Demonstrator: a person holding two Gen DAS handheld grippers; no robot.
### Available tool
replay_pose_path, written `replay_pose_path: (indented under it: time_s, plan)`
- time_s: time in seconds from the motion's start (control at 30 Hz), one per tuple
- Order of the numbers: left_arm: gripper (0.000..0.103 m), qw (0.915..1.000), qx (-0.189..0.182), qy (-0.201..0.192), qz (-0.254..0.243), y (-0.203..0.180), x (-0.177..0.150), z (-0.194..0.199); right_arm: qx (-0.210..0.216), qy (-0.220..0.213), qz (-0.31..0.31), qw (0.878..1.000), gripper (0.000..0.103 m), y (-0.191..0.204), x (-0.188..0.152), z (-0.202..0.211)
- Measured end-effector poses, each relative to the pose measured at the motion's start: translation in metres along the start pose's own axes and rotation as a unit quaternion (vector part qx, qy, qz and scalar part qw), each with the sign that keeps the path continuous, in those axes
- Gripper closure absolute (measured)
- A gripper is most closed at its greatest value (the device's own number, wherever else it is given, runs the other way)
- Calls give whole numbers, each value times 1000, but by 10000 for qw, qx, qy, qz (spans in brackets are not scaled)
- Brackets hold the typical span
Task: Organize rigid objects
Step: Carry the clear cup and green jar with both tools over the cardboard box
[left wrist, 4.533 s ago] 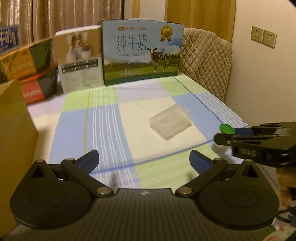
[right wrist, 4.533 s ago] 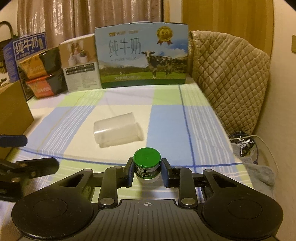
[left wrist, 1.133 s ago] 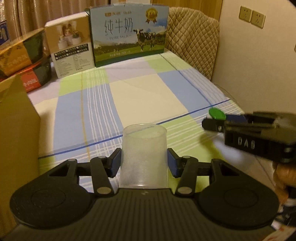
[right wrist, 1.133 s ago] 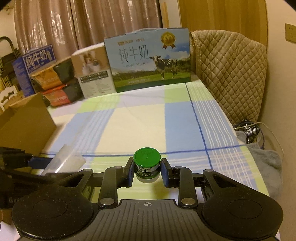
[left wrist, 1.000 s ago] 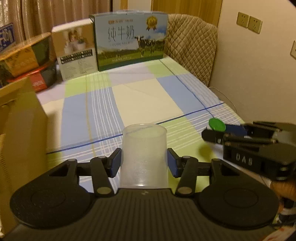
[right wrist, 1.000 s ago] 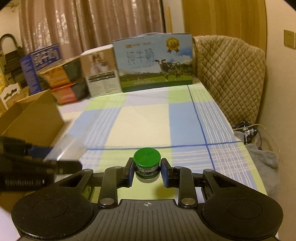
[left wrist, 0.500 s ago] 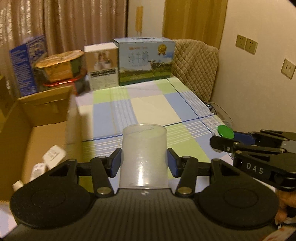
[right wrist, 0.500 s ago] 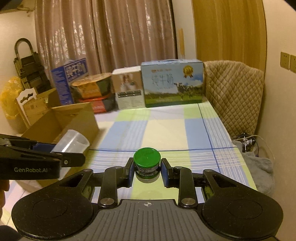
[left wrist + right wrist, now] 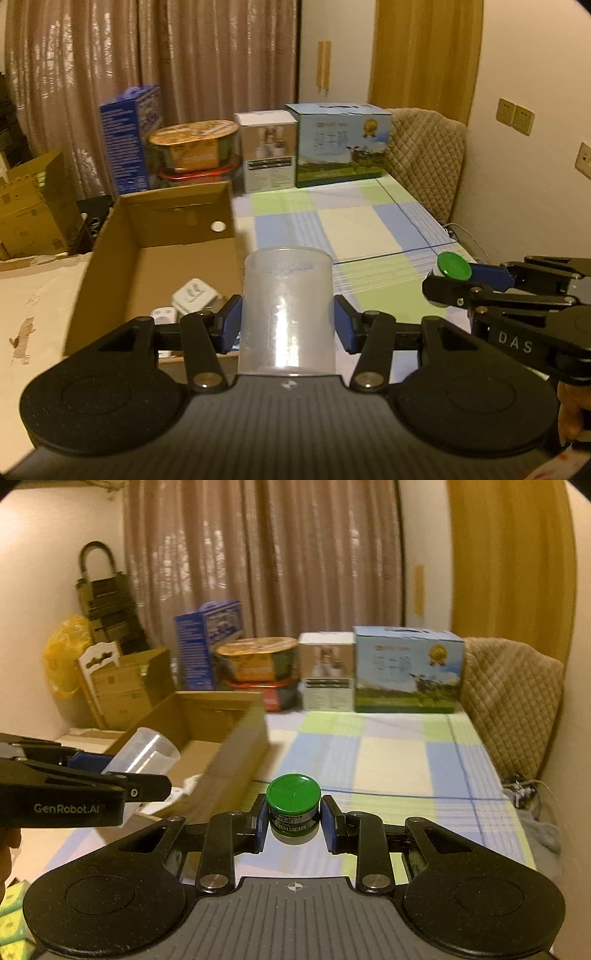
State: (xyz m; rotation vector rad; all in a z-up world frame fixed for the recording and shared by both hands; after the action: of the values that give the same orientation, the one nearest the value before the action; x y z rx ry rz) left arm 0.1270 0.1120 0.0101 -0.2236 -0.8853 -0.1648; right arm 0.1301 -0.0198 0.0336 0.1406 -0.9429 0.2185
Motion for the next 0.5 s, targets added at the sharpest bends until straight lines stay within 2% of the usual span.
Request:
replay_pose_path:
  time_s: [0.5]
  plan:
    - [56,9976,662,-18,180,100,-10,57,646,72,437,9969,77,90,15,-17]
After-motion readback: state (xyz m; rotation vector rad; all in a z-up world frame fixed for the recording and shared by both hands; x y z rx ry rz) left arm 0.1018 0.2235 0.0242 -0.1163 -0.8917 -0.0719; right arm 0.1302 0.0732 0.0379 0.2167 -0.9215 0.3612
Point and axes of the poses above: each gripper's, at about its wrist camera, not at the fingertips, and z roughly against the way its jaws point, y to its left, x to its top, the point moved 10 cm from there along -z, roughly the way its jaws point, and after that the axes turned 10 degrees about -x, right-handed, at the moved point
